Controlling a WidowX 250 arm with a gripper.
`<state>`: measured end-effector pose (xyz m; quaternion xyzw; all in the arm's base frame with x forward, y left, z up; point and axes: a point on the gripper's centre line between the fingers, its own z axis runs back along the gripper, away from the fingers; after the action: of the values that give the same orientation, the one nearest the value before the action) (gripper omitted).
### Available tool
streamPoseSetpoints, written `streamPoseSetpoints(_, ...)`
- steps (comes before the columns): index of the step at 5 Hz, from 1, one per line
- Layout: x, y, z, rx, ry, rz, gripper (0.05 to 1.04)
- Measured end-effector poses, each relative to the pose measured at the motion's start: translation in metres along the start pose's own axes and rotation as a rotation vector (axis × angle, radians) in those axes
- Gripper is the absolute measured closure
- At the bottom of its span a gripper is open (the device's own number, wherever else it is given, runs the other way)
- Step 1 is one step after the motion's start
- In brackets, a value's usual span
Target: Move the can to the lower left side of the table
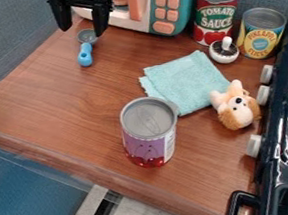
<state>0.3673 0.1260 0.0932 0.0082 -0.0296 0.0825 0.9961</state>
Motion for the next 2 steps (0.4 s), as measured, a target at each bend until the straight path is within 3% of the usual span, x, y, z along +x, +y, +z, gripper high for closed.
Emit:
streamPoseSetpoints(1, -0.004, -0.001, -0.015, -0.003, 0.043, 0.004, 0.085)
streamPoseSetpoints(2, -0.016, -0.005, -0.012, 0.071, 0.053, 0.109, 0.084)
